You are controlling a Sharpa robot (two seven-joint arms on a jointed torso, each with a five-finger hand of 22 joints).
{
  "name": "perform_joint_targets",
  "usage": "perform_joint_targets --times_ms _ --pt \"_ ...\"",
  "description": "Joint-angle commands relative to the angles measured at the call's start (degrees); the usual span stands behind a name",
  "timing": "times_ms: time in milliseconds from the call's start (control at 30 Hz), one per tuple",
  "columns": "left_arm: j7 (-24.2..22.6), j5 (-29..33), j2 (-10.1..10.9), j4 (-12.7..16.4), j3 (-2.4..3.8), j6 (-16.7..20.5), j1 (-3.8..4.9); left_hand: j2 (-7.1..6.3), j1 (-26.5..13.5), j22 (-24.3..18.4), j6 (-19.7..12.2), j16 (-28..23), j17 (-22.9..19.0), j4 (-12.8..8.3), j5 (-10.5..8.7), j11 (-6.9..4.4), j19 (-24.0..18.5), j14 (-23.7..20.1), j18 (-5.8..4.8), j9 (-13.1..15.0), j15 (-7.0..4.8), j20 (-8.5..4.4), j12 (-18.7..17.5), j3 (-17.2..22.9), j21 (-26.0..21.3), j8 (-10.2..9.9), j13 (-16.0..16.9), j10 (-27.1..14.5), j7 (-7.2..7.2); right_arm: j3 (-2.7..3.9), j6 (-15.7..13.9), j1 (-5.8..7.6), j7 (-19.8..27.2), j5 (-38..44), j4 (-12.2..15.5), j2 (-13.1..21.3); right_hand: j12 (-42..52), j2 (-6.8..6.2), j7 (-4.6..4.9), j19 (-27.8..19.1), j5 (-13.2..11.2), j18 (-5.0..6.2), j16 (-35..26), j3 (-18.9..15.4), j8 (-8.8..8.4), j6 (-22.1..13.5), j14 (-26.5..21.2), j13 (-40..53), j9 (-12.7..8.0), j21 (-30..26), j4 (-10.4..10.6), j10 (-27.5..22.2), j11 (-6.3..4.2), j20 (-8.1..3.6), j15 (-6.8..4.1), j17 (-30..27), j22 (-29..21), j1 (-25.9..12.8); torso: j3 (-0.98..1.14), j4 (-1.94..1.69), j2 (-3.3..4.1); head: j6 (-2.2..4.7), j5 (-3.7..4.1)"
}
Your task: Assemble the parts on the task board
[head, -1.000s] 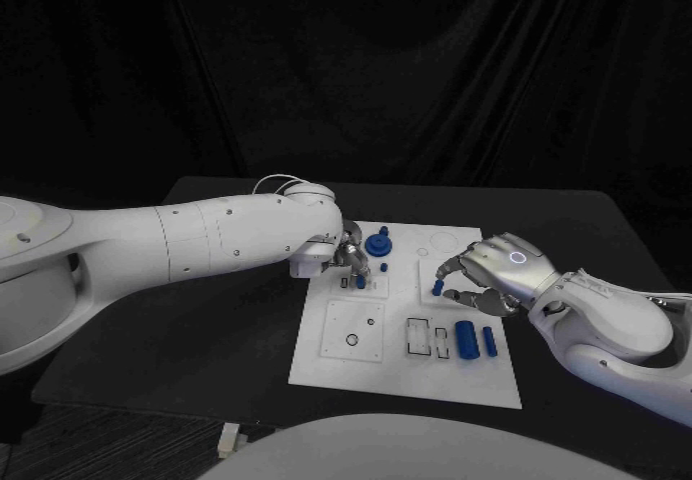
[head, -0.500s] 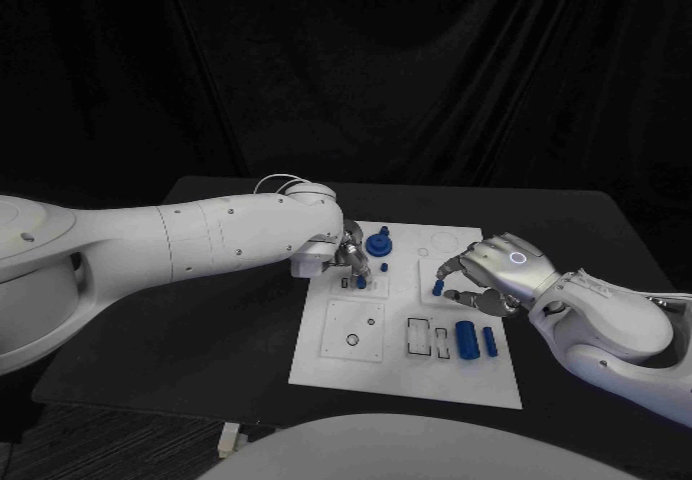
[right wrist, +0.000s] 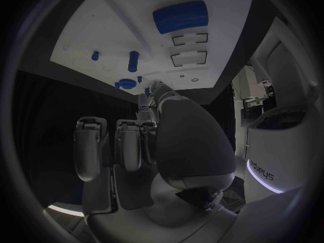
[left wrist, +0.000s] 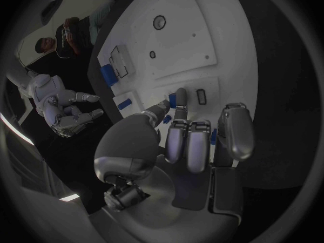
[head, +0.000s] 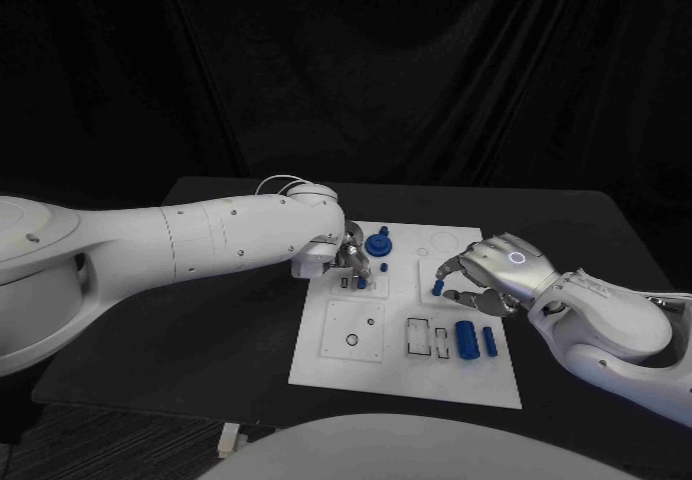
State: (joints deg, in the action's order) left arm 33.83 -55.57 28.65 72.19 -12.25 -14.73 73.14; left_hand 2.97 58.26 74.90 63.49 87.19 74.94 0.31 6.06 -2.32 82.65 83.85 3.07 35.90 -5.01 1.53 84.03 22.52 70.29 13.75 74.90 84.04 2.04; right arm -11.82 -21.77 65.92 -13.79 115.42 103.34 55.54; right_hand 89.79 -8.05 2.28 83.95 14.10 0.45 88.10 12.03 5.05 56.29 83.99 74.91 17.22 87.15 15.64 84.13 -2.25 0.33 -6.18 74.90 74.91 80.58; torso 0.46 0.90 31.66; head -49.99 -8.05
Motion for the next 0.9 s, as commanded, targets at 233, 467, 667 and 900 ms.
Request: perform_joint_targets --times_ms 233,467,667,900 --pt "-0.37 -1.18 -0.34 -0.36 0.03 -0.98 -0.14 0.39 -0.18 10.11 0.42 -0.15 12.66 0.55 -0.81 -0.11 0.24 5.07 0.67 0.25 -0.16 -0.13 0.18 -1.11 0.11 -0.21 11.42 3.43 -0.27 0.03 0.29 -0.15 -0.68 0.41 0.08 0.06 0.21 0.47 -0.05 4.21 0.37 0.40 -0.28 0.34 0.16 0.50 5.17 15.09 -0.10 -0.22 0.01 5.87 -0.33 -0.28 -0.39 11.09 13.96 0.12 0.01 0.01 0.01 -0.01 -0.01" --pt "-0.39 -1.46 -0.35 -0.60 0.03 -0.85 -0.15 0.55 -0.68 10.09 0.43 -0.23 12.60 1.45 -1.30 -0.10 0.29 5.06 0.68 0.32 -0.17 -0.17 0.12 -1.89 0.02 -0.39 11.39 3.44 -0.25 0.03 0.36 -0.18 -0.68 0.41 0.07 0.03 0.21 0.48 -0.10 4.22 0.35 0.39 -0.29 0.32 0.20 0.60 5.16 15.09 -0.10 -0.21 0.05 5.87 -0.35 -0.28 -0.39 11.06 13.97 0.05 0.01 -0.01 0.01 -0.01 -0.12" --pt "-0.40 -1.51 -0.46 -0.86 0.03 -0.58 -0.18 0.61 -1.59 10.16 0.59 -0.06 12.75 3.07 -1.88 -0.10 0.49 5.15 0.62 0.44 -0.19 -0.19 0.33 -3.45 0.23 -0.59 11.53 3.57 -0.23 0.03 0.36 -0.22 -0.68 0.41 0.09 0.03 0.21 0.48 -0.10 4.22 0.35 0.39 -0.29 0.32 0.20 0.60 5.16 15.09 -0.10 -0.21 0.05 5.87 -0.35 -0.28 -0.39 11.06 13.97 0.05 0.00 -0.02 0.03 -0.01 -0.03" --pt "-0.39 -1.52 -0.57 -1.10 0.03 -0.60 -0.20 0.64 -1.90 10.24 1.18 0.08 12.88 4.05 -2.56 -0.27 0.74 5.25 0.57 0.70 -0.34 -0.31 0.49 -4.69 0.51 -0.46 11.62 3.71 -0.42 0.03 0.37 -0.25 -0.67 0.41 0.11 0.09 0.21 0.48 -0.10 4.22 0.35 0.39 -0.29 0.32 0.20 0.60 5.16 15.09 -0.10 -0.21 0.05 5.87 -0.35 -0.28 -0.39 11.06 13.97 0.05 -0.01 -0.03 0.01 -0.01 0.03"
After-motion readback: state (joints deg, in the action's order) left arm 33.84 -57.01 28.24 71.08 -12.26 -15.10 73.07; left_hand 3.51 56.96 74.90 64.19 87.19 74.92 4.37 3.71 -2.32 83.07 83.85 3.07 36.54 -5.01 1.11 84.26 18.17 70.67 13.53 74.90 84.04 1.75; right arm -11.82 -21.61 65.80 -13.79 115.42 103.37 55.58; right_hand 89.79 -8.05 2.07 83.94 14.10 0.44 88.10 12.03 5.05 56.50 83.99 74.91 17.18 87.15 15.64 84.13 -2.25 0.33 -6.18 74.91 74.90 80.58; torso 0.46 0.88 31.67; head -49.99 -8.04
